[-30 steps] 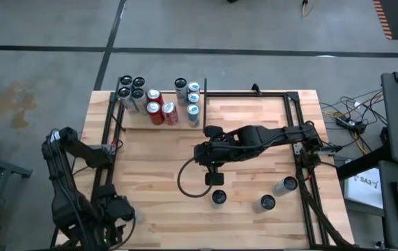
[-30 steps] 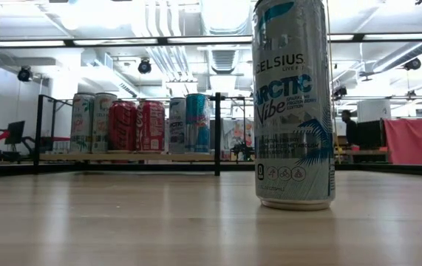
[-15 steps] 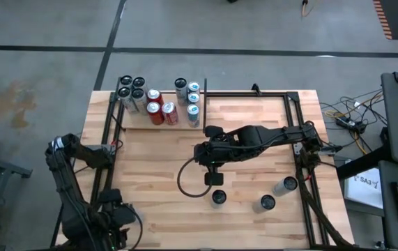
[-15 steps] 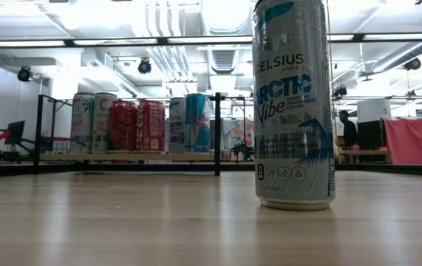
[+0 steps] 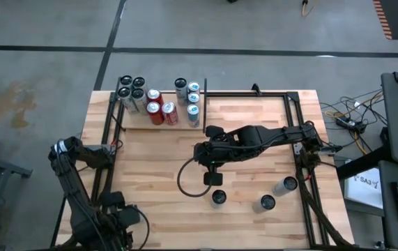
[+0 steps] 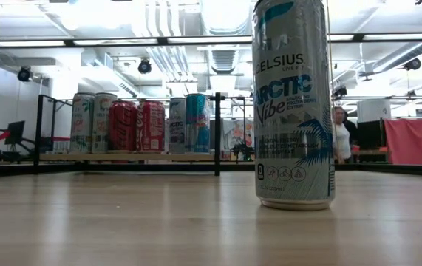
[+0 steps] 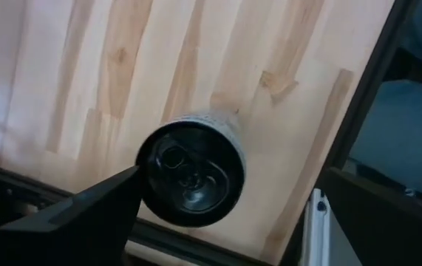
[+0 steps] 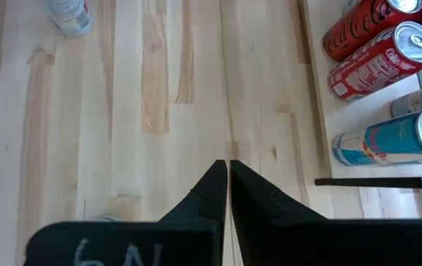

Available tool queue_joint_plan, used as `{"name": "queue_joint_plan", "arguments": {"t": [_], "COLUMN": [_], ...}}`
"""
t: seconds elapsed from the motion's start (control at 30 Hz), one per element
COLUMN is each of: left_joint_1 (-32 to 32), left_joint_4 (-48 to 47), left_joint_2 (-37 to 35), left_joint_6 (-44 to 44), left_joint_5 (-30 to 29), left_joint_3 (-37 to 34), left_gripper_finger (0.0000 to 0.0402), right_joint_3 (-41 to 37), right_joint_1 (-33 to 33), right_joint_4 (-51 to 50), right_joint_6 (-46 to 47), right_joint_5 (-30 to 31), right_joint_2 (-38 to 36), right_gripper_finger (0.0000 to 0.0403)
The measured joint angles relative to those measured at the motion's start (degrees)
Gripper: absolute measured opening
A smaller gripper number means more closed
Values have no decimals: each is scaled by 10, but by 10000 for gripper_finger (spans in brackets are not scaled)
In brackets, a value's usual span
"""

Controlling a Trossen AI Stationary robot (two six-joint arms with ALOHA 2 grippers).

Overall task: Place canned beverage on shelf
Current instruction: Put the white and pink soda can on the shelf aligned with the other white and pink soda cans

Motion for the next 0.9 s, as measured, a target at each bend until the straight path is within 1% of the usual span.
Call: {"name": "queue_joint_plan", "arguments": {"t": [0.07,0.2,0.37,0.67,0.9], "left_joint_1": [0,-1,-1,-1,-1], "left_joint_4": [-5,-29,-29,-1,42], "left_joint_2": [0,0,0,-1,-1], "left_joint_6": [4,7,8,-1,-1], "left_joint_5": [-1,-28,-52,-43,-41], "left_joint_3": [0,-1,-11,-58,-93], "left_gripper_finger": [400,399,392,388,388], "right_joint_3": [0,0,-1,-11,-23], "right_joint_1": [0,0,5,13,13], "right_joint_4": [0,0,-1,-2,-1], "right_joint_6": [0,0,0,0,3], "right_joint_5": [0,0,0,0,0], "right_joint_2": [0,0,0,0,0], "right_gripper_finger": [9,9,9,9,9]}}
